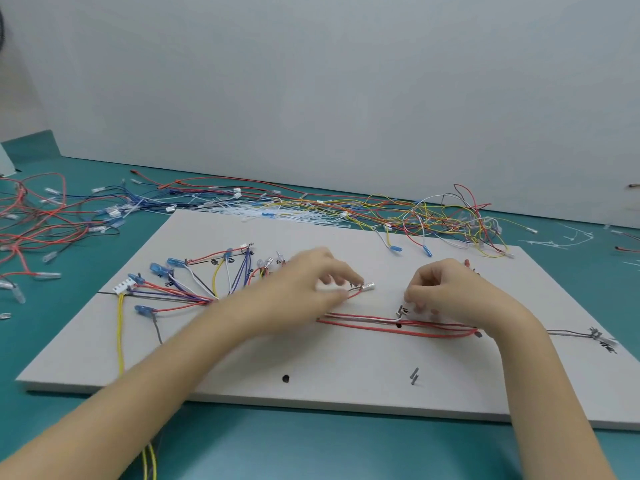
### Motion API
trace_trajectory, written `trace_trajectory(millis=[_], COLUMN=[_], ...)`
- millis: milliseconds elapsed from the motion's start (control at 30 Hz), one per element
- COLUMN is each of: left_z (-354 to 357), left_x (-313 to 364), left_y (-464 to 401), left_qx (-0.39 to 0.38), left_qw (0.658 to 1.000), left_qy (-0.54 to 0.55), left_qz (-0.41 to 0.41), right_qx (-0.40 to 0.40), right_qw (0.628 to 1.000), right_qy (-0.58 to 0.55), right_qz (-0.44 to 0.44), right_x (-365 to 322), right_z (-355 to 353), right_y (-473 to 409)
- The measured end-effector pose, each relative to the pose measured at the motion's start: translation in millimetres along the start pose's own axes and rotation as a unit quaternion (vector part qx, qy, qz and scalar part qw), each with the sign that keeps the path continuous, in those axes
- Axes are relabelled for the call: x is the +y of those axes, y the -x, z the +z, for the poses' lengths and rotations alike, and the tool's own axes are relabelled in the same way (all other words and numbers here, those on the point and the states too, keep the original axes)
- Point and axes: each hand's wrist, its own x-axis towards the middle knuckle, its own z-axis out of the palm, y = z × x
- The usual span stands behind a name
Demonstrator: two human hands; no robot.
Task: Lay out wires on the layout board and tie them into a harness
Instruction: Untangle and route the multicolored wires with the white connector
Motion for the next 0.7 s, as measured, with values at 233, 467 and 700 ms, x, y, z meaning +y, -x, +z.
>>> trace_trajectory(millis=[233,467,700], left_z=[-149,-184,-176], left_x=[-88,-146,-148], left_y=[56,97,90], left_qx=[-0.076,-0.036,-0.078], left_qw=[0.964,0.889,0.864], left_qy=[-0.076,-0.024,-0.063], left_qz=[-0.242,-0.456,-0.493], right_qx=[0.069,0.065,0.058], right_qw=[0.997,0.998,0.998], right_qy=[-0.025,-0.012,-0.014], right_qz=[-0.013,-0.018,-0.01], right_x=[1,-4,-3], right_z=[1,5,4], right_y=[-3,-4,-3])
